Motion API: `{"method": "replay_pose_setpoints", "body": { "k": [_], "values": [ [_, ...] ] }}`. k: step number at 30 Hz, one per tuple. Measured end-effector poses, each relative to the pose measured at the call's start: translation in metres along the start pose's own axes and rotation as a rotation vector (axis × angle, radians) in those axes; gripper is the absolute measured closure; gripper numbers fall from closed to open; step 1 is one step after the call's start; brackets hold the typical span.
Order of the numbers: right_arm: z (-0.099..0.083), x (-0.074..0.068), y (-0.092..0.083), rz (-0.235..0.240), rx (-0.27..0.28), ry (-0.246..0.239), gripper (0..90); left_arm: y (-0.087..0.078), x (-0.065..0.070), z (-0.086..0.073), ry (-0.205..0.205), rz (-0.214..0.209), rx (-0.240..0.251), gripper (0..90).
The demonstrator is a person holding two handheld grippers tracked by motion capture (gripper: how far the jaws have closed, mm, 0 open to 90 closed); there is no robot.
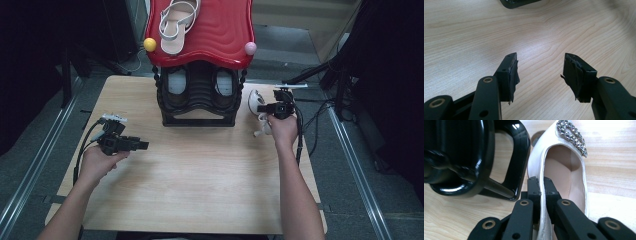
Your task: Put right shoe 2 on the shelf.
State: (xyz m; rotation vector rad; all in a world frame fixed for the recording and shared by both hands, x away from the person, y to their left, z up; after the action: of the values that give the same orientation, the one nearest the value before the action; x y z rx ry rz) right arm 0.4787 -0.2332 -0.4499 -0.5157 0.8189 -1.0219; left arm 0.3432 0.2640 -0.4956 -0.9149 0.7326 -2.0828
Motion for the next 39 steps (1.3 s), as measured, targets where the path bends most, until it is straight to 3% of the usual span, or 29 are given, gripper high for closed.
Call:
{"method": "replay_pose_setpoints", "body": {
  "k": [8,16,26,31,39],
  "values": [
    [0.016,-0.008,-0.019,0.008,0.025,-0.016,88.7,0.001,0.001,0.001,0.009,0.005,0.000,46.0],
    [0.035,-0.018,-0.044,0.038,0.061,0.005,88.7,-0.001,0.001,0.001,0.011,0.009,0.010,46.0],
    [0.058,-0.033,-0.066,0.023,0.048,-0.022,88.7,0.001,0.002,0.002,0.021,0.015,0.006,46.0],
    [0.069,-0.038,-0.081,0.046,0.058,-0.015,88.7,0.000,0.003,0.002,0.021,0.007,0.007,46.0],
    [0.090,-0.047,-0.108,0.048,0.105,-0.018,88.7,0.001,0.004,0.002,0.027,0.008,0.005,46.1]
  ]
}}
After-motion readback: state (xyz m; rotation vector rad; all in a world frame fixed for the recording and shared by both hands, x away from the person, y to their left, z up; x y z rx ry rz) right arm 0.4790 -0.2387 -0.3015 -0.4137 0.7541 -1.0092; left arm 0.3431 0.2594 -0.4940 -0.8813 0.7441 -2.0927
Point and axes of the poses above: each handheld gripper's, and its own axes: y roughly forward along the jaws, z roughly out of its top, x roughly to its right, the point moved 1 cm from there along y, roughly forward along the jaws
